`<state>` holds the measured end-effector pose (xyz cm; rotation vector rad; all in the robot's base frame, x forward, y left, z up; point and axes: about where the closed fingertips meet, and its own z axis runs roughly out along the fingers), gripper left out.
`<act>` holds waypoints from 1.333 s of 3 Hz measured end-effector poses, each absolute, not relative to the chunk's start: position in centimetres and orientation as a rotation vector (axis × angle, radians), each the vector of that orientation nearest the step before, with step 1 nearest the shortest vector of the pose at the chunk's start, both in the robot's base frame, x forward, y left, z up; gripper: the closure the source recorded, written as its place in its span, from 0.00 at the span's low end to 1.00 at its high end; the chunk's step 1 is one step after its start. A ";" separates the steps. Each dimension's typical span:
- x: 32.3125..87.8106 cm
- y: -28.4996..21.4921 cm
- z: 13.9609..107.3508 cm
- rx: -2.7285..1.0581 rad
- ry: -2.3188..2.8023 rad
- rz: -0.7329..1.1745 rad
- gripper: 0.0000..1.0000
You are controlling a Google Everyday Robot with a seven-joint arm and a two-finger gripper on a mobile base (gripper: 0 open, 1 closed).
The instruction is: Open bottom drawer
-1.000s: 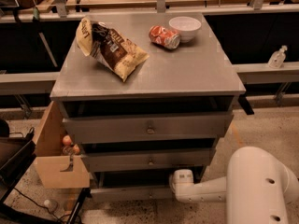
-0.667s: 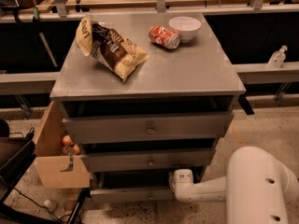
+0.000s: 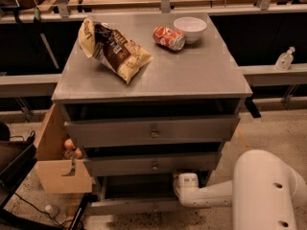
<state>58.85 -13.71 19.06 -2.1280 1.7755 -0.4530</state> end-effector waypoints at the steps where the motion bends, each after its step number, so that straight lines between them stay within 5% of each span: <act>1: 58.9 -13.7 19.1 -2.128 1.776 -0.453 0.16; 4: 58.8 -13.6 19.0 -2.130 1.776 -0.450 0.85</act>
Offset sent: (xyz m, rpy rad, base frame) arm 0.0000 0.0000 0.0000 0.0000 0.0000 0.0000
